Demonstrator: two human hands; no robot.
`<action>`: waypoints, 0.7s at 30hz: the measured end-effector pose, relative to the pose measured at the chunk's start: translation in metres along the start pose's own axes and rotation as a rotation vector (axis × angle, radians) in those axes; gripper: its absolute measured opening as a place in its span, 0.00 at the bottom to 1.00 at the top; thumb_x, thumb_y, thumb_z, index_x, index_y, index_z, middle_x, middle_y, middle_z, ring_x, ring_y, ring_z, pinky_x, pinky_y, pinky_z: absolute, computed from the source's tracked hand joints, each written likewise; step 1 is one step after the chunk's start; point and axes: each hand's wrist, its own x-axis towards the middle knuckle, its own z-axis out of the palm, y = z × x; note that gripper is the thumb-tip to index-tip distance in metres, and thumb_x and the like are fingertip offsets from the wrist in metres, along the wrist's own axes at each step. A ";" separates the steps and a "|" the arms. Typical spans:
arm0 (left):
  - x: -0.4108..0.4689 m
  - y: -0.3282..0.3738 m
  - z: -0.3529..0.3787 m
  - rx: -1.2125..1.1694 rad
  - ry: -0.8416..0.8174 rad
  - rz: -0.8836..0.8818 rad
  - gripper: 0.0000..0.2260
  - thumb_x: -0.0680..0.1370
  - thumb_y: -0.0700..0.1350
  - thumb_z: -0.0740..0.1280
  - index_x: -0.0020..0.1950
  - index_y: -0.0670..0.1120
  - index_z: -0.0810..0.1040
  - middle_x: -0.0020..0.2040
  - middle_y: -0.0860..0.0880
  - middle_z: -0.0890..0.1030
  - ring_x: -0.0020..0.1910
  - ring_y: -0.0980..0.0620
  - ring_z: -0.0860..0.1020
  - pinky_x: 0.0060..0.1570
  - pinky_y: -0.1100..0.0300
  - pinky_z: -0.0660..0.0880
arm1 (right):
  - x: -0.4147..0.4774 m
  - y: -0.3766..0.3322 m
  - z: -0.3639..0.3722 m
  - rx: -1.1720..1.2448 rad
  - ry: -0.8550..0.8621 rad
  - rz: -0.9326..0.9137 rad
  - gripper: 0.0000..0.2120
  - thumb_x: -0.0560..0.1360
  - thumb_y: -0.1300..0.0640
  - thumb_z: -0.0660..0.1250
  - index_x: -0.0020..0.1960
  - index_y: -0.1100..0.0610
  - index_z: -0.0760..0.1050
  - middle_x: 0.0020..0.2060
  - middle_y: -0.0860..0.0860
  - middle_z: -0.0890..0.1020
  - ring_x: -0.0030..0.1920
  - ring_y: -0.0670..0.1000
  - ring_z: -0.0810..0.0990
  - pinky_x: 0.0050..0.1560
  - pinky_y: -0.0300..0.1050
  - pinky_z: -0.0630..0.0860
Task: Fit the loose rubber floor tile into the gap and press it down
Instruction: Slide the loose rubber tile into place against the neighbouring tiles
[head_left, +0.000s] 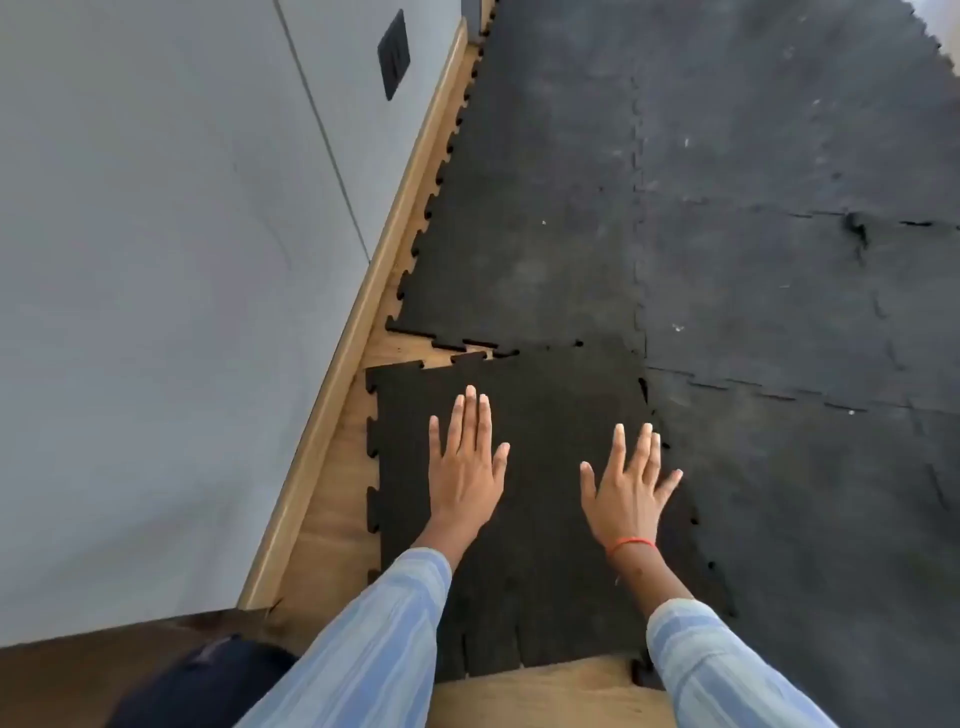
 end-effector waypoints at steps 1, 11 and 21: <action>0.002 -0.002 0.016 0.031 -0.025 -0.001 0.29 0.82 0.57 0.48 0.76 0.45 0.42 0.79 0.44 0.46 0.78 0.46 0.48 0.72 0.45 0.42 | -0.001 0.005 0.016 -0.008 -0.034 0.014 0.32 0.75 0.49 0.66 0.75 0.60 0.61 0.75 0.65 0.58 0.76 0.63 0.56 0.68 0.76 0.53; 0.011 -0.028 0.115 -0.018 -0.249 -0.134 0.31 0.82 0.59 0.45 0.79 0.43 0.43 0.80 0.45 0.43 0.78 0.46 0.44 0.74 0.44 0.45 | 0.049 0.036 0.091 -0.041 -0.224 0.196 0.44 0.73 0.35 0.61 0.78 0.57 0.49 0.78 0.61 0.47 0.78 0.59 0.41 0.72 0.69 0.45; 0.001 -0.067 0.131 -0.041 -0.205 -0.488 0.40 0.78 0.67 0.50 0.79 0.42 0.43 0.78 0.35 0.42 0.77 0.37 0.43 0.74 0.39 0.49 | 0.071 0.062 0.081 -0.041 -0.339 0.296 0.66 0.57 0.21 0.62 0.77 0.59 0.39 0.77 0.61 0.40 0.77 0.60 0.38 0.73 0.68 0.42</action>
